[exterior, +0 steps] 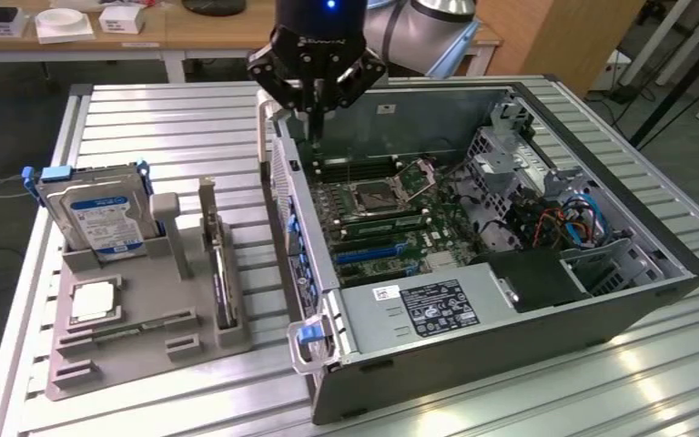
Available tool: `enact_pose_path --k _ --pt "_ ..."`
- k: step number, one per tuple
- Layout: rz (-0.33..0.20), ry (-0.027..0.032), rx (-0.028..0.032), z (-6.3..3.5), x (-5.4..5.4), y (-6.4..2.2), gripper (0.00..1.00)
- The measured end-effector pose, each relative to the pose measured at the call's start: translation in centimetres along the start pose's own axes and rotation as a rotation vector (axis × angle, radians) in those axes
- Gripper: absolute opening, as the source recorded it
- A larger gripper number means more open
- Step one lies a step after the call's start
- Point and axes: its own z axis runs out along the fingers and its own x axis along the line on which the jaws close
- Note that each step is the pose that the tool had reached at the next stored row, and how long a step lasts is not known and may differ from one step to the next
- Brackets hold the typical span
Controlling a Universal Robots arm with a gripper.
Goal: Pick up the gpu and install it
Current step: 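Reach for the gpu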
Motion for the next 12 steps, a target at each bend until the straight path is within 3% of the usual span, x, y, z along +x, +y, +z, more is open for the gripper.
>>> enact_pose_path --k 12 --pt "0.000 -0.0025 -0.0051 -0.11 4.2 -1.82 0.15"
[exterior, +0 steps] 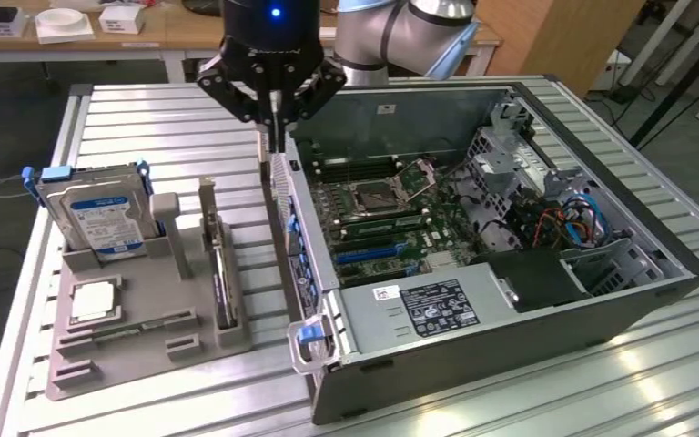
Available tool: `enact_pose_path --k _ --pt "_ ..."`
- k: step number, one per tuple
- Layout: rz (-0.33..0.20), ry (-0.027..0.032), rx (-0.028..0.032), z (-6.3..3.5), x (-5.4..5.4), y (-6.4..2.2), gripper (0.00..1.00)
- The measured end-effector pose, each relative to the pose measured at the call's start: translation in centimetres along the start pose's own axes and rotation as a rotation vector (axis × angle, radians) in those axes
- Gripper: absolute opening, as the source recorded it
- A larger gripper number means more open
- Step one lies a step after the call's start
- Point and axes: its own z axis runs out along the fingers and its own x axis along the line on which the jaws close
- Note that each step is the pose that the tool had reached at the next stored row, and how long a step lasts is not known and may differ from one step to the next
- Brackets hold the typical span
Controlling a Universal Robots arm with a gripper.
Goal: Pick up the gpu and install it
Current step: 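Reach for the gpu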
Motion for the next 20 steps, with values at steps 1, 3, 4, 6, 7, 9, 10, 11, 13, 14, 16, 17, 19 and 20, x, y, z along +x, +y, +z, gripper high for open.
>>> enact_pose_path --k 1,3,4,6,7,9,10,11,13,14,16,17,19,20 --pt "0.000 -0.0001 -0.0003 0.00 0.4 -0.14 0.15" --pt "0.000 -0.0003 -0.0007 -0.02 1.2 -0.41 0.15" --pt "0.000 -0.0003 -0.0008 -0.03 1.6 -0.53 0.15" --pt "0.000 -0.0006 -0.0010 -0.04 2.4 -0.79 0.15" --pt "0.000 -0.0007 -0.0011 -0.05 2.9 -0.91 0.15" --pt "0.000 -0.0008 -0.0012 -0.07 3.7 -1.14 0.15" --pt "0.000 -0.0010 -0.0012 -0.08 4.1 -1.25 0.15" --pt "0.000 -0.0011 -0.0013 -0.08 4.6 -1.36 0.15" --pt "0.000 -0.0011 -0.0013 -0.10 5.4 -1.59 0.15" --pt "0.000 -0.0011 -0.0014 -0.11 5.9 -1.69 0.15" --pt "0.000 -0.0013 -0.0016 -0.10 6.5 -1.86 0.15" --pt "0.000 -0.0012 -0.0014 -0.11 6.5 -1.87 0.15" --pt "0.000 -0.0013 -0.0014 -0.11 6.5 -1.87 0.15" --pt "0.000 -0.0013 -0.0014 -0.11 6.5 -1.87 0.15"
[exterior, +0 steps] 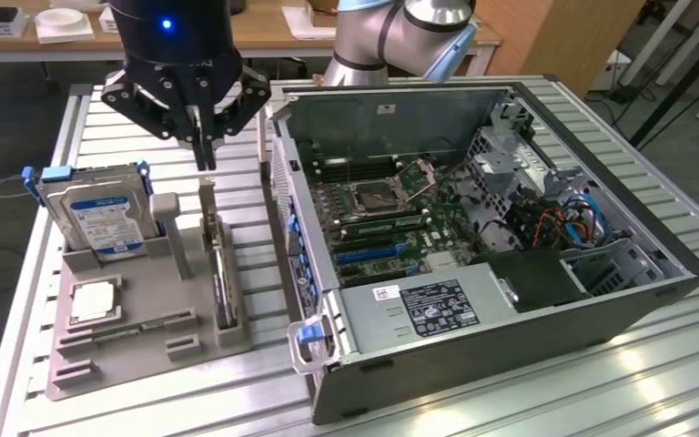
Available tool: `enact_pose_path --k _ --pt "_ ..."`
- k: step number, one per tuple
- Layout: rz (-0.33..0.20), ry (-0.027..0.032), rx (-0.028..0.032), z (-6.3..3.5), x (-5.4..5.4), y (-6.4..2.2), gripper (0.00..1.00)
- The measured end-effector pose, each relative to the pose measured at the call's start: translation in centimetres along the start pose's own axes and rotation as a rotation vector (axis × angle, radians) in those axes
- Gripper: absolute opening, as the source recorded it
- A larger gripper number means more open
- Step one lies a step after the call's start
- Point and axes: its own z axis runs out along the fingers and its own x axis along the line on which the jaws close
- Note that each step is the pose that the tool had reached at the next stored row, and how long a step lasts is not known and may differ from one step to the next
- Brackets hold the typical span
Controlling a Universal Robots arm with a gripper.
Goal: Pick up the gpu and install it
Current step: 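Pick up the gpu and move the gpu toward the slot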
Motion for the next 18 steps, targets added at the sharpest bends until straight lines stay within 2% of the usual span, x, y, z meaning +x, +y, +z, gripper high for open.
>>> enact_pose_path --k 12,18 --pt "0.000 0.0001 0.0000 0.04 -0.01 -0.14 0.15" --pt "0.000 0.0036 0.0003 0.88 -0.01 -0.54 0.15"
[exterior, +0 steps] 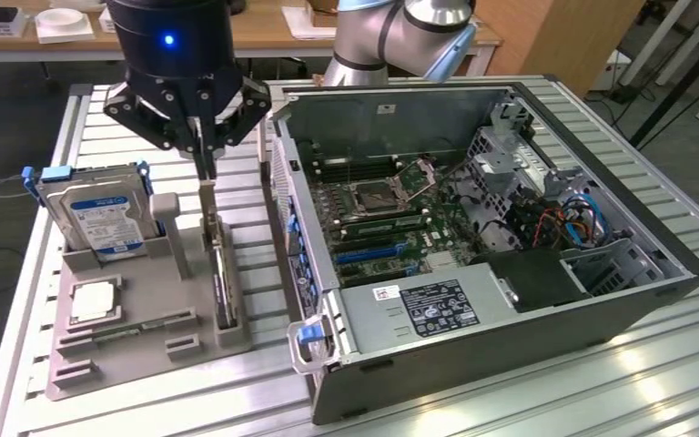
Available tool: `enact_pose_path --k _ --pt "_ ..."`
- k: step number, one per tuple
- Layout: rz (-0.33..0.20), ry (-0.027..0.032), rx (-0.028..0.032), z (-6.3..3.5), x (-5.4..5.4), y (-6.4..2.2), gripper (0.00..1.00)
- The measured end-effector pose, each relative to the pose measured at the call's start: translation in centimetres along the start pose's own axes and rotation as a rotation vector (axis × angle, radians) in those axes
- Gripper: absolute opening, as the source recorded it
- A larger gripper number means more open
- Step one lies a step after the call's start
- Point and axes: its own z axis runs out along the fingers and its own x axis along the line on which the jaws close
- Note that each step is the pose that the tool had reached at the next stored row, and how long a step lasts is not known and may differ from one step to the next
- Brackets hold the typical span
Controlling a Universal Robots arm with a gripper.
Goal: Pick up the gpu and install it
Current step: 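Pick up the gpu and move the gpu toward the slot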
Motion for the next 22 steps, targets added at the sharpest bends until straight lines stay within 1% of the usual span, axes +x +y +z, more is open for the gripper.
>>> enact_pose_path --k 10,17,20,22 --pt "0.001 0.0098 0.0008 1.65 0.0 -0.95 0.15" --pt "0.001 0.0148 0.0010 2.87 0.0 -1.48 0.15" --pt "0.001 0.0190 0.0014 3.30 0.0 -1.67 0.15" --pt "0.001 0.0228 0.0018 3.55 0.0 -1.79 0.15"
